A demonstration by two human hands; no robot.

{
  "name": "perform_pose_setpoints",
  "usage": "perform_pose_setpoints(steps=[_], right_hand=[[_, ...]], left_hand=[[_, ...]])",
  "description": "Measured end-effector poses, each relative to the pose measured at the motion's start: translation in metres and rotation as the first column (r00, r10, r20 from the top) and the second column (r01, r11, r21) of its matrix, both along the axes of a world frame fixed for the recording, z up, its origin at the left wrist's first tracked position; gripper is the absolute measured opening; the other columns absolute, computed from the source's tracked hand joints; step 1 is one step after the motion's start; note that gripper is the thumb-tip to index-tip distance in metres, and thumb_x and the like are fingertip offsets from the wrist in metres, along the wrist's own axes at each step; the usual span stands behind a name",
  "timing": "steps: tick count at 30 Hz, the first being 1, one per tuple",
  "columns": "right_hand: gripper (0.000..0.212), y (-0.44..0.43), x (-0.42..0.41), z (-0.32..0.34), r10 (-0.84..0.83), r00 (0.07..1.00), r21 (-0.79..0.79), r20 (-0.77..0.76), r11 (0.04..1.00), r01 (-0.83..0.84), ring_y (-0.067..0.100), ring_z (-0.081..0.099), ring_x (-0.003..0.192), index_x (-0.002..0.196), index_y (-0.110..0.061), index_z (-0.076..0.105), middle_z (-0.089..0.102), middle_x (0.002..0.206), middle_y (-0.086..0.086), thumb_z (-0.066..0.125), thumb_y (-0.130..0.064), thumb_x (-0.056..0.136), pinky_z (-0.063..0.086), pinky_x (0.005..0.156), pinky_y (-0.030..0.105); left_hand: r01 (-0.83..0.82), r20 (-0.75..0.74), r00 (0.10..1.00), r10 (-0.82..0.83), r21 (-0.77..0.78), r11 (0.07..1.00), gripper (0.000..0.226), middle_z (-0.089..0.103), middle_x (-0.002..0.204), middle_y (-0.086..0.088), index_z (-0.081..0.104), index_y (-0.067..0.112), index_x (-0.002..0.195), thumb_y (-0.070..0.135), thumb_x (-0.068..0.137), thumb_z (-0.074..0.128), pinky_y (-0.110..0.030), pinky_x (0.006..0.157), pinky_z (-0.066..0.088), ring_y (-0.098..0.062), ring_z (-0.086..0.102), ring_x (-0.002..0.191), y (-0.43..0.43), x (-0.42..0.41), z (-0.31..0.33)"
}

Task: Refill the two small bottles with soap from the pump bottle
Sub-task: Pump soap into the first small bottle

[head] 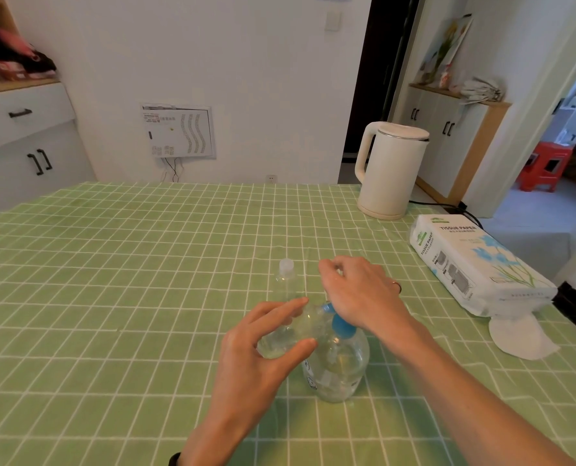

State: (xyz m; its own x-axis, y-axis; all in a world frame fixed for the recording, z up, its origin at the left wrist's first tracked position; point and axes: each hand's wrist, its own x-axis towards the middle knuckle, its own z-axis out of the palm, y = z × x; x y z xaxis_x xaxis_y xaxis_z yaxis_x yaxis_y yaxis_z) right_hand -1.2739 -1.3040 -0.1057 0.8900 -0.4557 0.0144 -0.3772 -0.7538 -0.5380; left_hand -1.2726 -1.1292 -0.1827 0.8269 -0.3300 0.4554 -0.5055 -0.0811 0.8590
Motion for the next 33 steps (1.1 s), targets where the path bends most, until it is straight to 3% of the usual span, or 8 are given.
perform_pose_setpoints(steps=[3, 8, 14, 21, 25, 28, 33], right_hand=[[0.050, 0.000, 0.000, 0.003, 0.014, 1.000, -0.031, 0.011, 0.999, -0.014, 0.029, 0.064, 0.098, 0.098, -0.023, 0.073, 0.069, 0.080, -0.002, 0.032, -0.052, 0.107, 0.048, 0.099, 0.050], [0.044, -0.003, 0.003, -0.005, 0.007, 1.000, 0.087, -0.013, 0.996, -0.006, 0.030, 0.056, 0.094, 0.069, -0.022, 0.048, 0.053, 0.074, -0.004, 0.037, -0.043, 0.105, 0.043, 0.093, 0.048], [0.042, -0.003, 0.006, -0.012, 0.013, 1.000, 0.131, -0.028, 0.991, -0.009, 0.026, 0.049, 0.081, 0.068, -0.021, 0.042, 0.049, 0.068, -0.004, 0.041, -0.040, 0.106, 0.044, 0.081, 0.044], [0.045, -0.003, 0.004, -0.006, -0.003, 1.000, 0.115, 0.000, 0.993, 0.003, 0.023, 0.049, 0.076, 0.065, -0.022, 0.044, 0.048, 0.063, -0.007, 0.042, -0.043, 0.105, 0.042, 0.082, 0.044], [0.049, -0.002, 0.003, -0.002, 0.004, 1.000, 0.061, -0.003, 0.998, -0.004, 0.024, 0.058, 0.083, 0.074, -0.015, 0.058, 0.055, 0.066, -0.005, 0.038, -0.046, 0.105, 0.046, 0.087, 0.044], [0.044, -0.003, 0.003, -0.007, 0.008, 1.000, 0.116, 0.009, 0.993, -0.009, 0.020, 0.047, 0.069, 0.066, -0.021, 0.042, 0.045, 0.061, -0.006, 0.040, -0.042, 0.106, 0.042, 0.078, 0.042], [0.041, -0.002, 0.004, -0.012, 0.018, 1.000, 0.160, -0.016, 0.987, -0.016, 0.017, 0.039, 0.060, 0.066, -0.023, 0.037, 0.041, 0.061, -0.005, 0.044, -0.037, 0.105, 0.036, 0.066, 0.038]], left_hand=[[0.004, -0.001, 1.000, -0.004, -0.009, 1.000, 0.055, 0.075, 0.114, 0.021, 0.074, 0.043, 0.126, 0.020, 0.079, 0.092, -0.008, 0.094, 0.048, -0.003, 0.070, 0.110, 0.000, 0.000, 0.001], [0.005, 0.004, 1.000, -0.005, -0.010, 1.000, 0.051, 0.074, 0.113, 0.020, 0.073, 0.046, 0.127, 0.038, 0.077, 0.085, -0.007, 0.094, 0.047, -0.005, 0.070, 0.111, -0.001, 0.000, 0.001], [-0.005, 0.006, 1.000, 0.005, 0.026, 1.000, 0.055, 0.074, 0.114, 0.022, 0.073, 0.046, 0.126, 0.023, 0.079, 0.091, -0.006, 0.095, 0.046, -0.005, 0.069, 0.113, 0.001, 0.002, -0.004], [-0.001, 0.011, 1.000, 0.001, 0.025, 1.000, 0.057, 0.074, 0.114, 0.022, 0.074, 0.044, 0.127, 0.019, 0.079, 0.092, -0.007, 0.094, 0.048, -0.004, 0.070, 0.110, 0.002, 0.001, -0.002], [0.003, 0.010, 1.000, -0.003, 0.019, 1.000, 0.055, 0.074, 0.114, 0.021, 0.074, 0.043, 0.127, 0.023, 0.080, 0.092, -0.008, 0.095, 0.049, -0.005, 0.070, 0.111, 0.003, 0.001, 0.001], [0.004, 0.012, 1.000, -0.004, 0.017, 1.000, 0.055, 0.074, 0.114, 0.021, 0.074, 0.043, 0.128, 0.023, 0.080, 0.092, -0.007, 0.094, 0.048, -0.003, 0.070, 0.110, 0.001, 0.001, 0.000], [-0.005, 0.001, 1.000, 0.005, 0.032, 0.999, 0.055, 0.074, 0.115, 0.021, 0.074, 0.044, 0.127, 0.022, 0.080, 0.091, -0.008, 0.096, 0.047, -0.004, 0.070, 0.113, 0.000, 0.002, -0.004]])
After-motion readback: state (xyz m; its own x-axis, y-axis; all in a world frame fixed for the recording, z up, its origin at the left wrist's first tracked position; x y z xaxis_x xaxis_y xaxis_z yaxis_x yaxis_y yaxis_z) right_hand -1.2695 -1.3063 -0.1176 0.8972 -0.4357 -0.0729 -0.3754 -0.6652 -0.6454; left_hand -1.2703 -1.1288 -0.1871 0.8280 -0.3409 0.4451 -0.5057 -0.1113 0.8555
